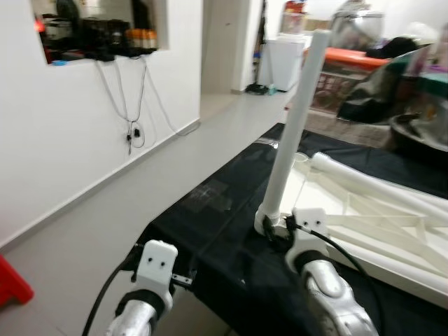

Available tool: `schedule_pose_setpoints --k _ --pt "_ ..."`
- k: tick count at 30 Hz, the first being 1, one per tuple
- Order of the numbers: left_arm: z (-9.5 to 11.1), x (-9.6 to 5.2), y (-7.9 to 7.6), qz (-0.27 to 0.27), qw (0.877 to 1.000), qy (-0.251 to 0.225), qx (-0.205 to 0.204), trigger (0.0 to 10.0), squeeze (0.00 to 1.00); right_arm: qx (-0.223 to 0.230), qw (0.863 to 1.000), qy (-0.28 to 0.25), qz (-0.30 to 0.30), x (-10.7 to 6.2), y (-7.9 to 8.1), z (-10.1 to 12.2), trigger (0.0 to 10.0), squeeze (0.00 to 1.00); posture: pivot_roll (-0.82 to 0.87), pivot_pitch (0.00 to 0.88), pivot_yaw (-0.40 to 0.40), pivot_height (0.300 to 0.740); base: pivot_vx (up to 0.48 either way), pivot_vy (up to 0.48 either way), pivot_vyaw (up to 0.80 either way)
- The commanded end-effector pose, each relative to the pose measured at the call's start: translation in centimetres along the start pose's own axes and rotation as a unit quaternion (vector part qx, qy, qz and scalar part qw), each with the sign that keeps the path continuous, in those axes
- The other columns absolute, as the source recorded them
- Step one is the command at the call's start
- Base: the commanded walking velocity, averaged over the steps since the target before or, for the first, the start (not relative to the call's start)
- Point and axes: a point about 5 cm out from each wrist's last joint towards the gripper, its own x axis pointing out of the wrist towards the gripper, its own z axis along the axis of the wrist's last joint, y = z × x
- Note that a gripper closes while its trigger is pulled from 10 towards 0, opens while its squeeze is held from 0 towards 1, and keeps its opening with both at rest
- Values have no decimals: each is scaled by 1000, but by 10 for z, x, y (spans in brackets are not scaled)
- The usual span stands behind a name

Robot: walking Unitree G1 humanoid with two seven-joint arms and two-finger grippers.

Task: Building children table

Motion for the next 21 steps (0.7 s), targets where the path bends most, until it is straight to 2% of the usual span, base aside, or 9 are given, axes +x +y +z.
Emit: schedule_pose_setpoints --k 1,13,15,17,19,21 --pt "1 2 -5 -10 1000 -2 1 10000 0 -3 1000 5 -16 -1 -8 -5 10000 0 155 0 -91 740 0 0 0" --pt "1 3 -6 -9 1000 -7 -4 10000 0 9 999 -17 -25 11 -19 4 10000 0 158 0 -97 740 0 0 0" --pt "4 1 -6 -10 1000 -15 -7 10000 0 23 999 -41 15 23 -28 16 10000 0 157 0 -96 740 0 0 0" --pt "4 1 -6 -10 1000 -15 -7 10000 0 23 999 -41 15 23 -28 16 10000 0 157 0 -96 740 0 0 0" --pt "9 -3 -10 -21 999 -31 -1 10000 0 26 997 -53 53 32 -41 25 10000 0 160 21 -99 740 0 0 0" --pt "12 -5 -12 -27 999 -38 3 10000 0 29 995 -55 72 34 -45 27 10000 0 159 33 -99 740 0 0 0"
